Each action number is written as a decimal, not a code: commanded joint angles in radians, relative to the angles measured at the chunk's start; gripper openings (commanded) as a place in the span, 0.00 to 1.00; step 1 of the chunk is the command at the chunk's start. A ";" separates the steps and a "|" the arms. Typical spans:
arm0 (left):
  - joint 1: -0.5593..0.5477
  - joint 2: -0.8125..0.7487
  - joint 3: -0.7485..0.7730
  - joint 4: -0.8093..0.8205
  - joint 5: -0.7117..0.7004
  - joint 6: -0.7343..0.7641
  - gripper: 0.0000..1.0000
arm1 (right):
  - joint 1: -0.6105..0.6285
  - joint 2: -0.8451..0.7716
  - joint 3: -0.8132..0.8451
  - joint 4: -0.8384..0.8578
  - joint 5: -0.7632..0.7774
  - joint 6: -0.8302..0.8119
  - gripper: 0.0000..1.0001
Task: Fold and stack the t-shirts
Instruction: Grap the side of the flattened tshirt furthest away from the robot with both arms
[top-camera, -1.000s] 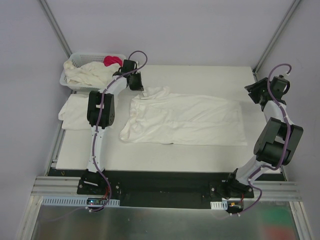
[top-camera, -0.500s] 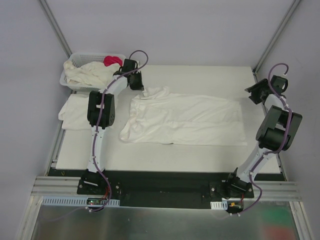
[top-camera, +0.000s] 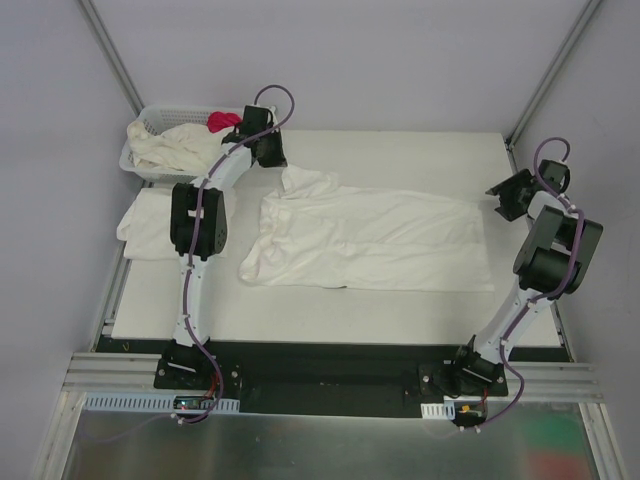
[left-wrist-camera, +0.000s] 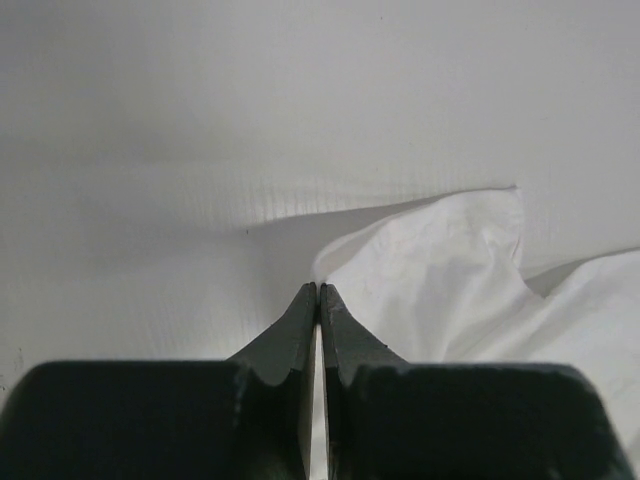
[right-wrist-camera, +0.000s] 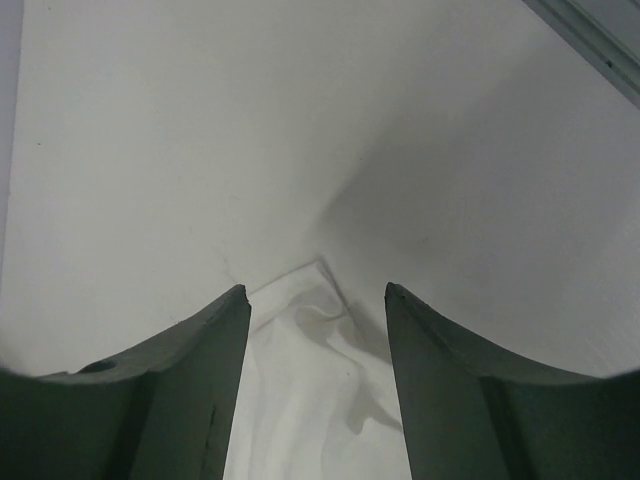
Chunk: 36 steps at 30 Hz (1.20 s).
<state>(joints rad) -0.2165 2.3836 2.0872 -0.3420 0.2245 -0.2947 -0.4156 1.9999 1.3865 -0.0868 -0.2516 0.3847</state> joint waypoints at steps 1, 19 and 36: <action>-0.007 -0.084 0.048 -0.003 -0.014 0.016 0.00 | 0.008 -0.012 -0.032 0.007 -0.008 0.008 0.59; -0.007 -0.116 0.083 -0.026 -0.034 0.042 0.00 | 0.083 0.060 -0.023 0.058 0.008 0.059 0.58; -0.007 -0.113 0.082 -0.043 -0.065 0.049 0.00 | 0.090 0.140 0.074 0.070 0.000 0.048 0.12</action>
<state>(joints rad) -0.2165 2.3409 2.1315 -0.3668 0.1932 -0.2703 -0.3298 2.1178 1.4155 -0.0193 -0.2508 0.4366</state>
